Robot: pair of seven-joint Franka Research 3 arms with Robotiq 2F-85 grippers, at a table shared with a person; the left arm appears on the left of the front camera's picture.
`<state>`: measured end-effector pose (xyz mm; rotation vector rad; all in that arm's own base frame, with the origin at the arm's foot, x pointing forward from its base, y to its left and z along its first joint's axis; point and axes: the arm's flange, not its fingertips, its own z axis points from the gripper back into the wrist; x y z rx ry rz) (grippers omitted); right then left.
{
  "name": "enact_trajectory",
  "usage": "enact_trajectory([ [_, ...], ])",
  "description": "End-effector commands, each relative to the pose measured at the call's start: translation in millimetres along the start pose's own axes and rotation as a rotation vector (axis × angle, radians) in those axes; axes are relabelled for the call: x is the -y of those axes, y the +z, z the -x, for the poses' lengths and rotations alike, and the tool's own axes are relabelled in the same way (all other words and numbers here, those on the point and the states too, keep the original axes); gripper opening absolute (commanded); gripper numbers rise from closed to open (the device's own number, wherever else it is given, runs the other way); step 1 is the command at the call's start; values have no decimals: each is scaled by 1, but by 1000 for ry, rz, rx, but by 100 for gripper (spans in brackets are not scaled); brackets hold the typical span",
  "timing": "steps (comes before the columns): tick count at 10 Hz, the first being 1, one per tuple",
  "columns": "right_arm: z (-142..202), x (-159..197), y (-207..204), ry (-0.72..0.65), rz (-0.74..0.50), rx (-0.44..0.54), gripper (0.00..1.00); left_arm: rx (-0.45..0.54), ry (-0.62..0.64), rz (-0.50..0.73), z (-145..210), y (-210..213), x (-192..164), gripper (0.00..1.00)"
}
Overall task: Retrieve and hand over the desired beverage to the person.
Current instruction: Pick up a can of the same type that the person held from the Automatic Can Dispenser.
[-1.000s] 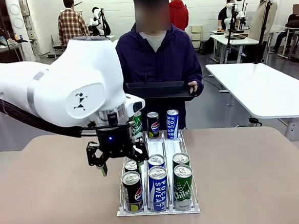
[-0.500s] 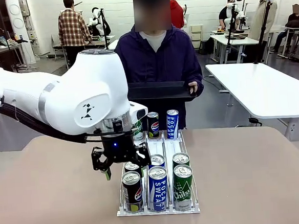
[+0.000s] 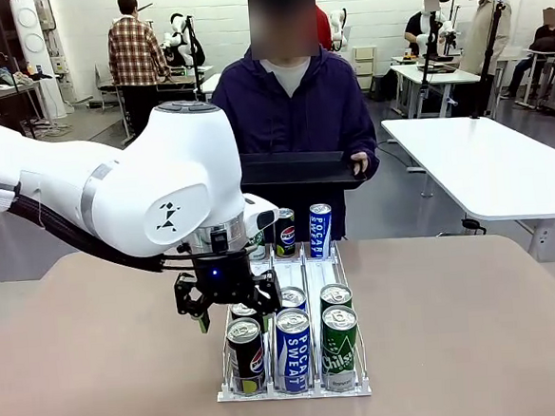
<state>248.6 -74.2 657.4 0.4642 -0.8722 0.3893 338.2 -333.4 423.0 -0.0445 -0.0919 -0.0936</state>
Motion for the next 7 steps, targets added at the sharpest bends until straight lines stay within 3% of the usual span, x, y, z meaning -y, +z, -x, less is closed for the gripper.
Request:
enact_trajectory([
  [1,0,1,-1,0,-16,6,100,16,-19,4,-4,-7,2,100],
  [6,0,1,-1,0,-16,6,100,-14,-18,2,-6,-16,-3,100],
  [7,0,1,-1,0,-16,6,100,-34,-21,22,-5,-14,-2,74],
])
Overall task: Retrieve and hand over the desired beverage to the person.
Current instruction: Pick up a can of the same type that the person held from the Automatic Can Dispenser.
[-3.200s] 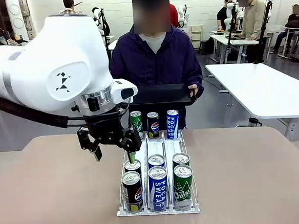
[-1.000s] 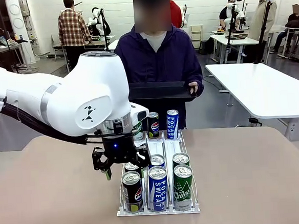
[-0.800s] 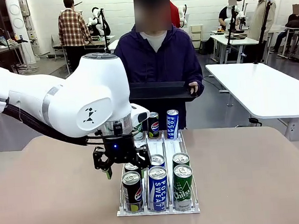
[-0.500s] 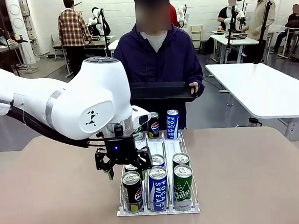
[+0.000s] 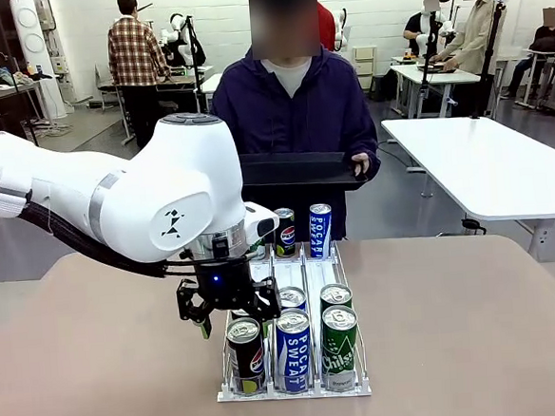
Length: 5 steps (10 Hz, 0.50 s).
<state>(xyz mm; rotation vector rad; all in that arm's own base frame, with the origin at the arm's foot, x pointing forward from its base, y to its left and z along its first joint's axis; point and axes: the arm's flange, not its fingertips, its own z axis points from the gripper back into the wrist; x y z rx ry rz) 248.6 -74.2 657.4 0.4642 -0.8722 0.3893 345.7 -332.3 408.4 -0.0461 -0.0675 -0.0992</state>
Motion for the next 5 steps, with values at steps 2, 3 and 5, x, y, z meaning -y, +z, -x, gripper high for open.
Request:
enact_trajectory([
  [2,0,1,-1,0,-16,6,100,-26,-6,32,1,4,1,14],
  [3,0,1,-1,0,-16,6,100,-32,-4,34,1,4,0,0],
  [5,0,1,-1,0,-16,6,100,-54,3,38,0,4,0,0],
])
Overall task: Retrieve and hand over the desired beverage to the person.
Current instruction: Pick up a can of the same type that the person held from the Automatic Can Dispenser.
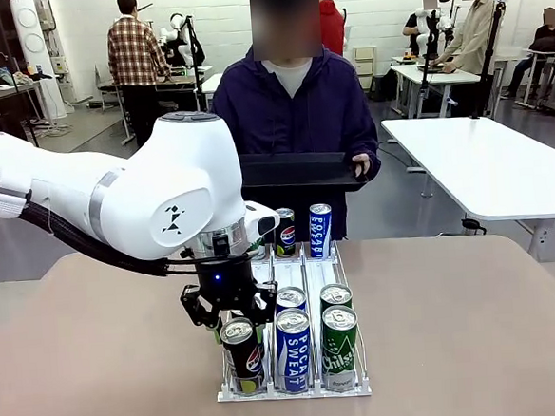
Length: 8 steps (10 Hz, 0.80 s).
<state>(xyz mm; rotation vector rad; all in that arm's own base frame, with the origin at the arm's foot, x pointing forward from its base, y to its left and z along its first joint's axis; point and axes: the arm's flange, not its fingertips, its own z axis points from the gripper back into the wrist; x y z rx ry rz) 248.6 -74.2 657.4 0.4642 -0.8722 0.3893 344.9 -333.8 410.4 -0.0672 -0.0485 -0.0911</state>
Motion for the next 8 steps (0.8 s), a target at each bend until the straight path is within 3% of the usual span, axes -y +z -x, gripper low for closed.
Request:
enact_trajectory([
  [1,0,1,-1,0,-16,6,100,-39,-3,16,-1,2,-1,5],
  [2,0,1,-1,0,-16,6,100,-42,-2,19,0,3,-2,0],
  [4,0,1,-1,0,-16,6,100,-38,-9,26,3,22,5,0],
  [8,0,1,-1,0,-16,6,100,-8,-77,-59,17,125,55,0],
])
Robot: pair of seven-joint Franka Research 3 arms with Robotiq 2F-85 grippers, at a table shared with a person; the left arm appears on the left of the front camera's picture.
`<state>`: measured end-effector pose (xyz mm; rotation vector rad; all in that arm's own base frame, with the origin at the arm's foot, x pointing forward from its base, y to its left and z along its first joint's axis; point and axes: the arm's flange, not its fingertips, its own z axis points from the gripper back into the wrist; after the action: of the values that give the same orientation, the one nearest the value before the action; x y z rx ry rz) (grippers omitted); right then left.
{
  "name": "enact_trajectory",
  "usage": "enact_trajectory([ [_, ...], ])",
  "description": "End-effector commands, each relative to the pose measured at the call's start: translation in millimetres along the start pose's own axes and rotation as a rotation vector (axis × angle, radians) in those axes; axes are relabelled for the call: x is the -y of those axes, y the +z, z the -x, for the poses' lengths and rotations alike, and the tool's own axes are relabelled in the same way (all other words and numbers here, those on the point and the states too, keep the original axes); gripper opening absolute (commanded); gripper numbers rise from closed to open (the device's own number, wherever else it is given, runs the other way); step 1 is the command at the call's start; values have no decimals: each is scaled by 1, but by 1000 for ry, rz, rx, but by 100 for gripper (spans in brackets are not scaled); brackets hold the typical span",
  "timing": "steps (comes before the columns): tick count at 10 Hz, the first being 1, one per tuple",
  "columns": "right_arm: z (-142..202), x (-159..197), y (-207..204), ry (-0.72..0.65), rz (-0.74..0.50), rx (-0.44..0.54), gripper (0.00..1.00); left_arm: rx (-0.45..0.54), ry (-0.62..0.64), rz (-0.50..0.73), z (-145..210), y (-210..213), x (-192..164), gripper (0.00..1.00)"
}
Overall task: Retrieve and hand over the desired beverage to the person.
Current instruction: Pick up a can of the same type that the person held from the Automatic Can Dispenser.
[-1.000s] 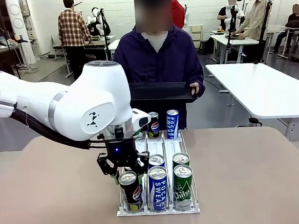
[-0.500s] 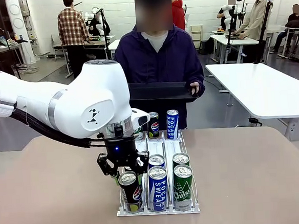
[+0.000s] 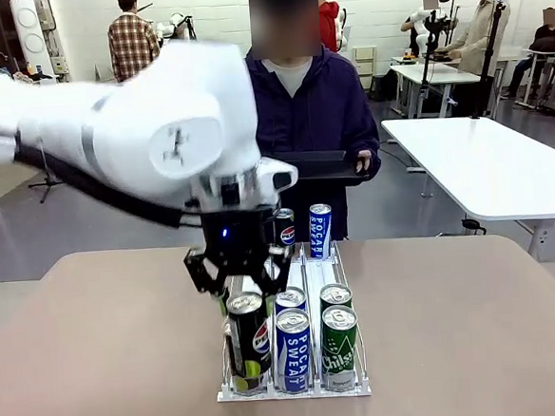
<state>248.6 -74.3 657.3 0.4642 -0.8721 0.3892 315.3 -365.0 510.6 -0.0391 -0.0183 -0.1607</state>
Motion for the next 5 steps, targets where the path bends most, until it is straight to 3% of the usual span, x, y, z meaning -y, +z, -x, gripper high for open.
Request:
enact_trajectory([
  [1,0,1,-1,0,-16,6,100,29,-13,-62,-4,52,23,0],
  [5,0,1,-1,0,-16,6,100,108,12,-72,-30,126,41,0],
])
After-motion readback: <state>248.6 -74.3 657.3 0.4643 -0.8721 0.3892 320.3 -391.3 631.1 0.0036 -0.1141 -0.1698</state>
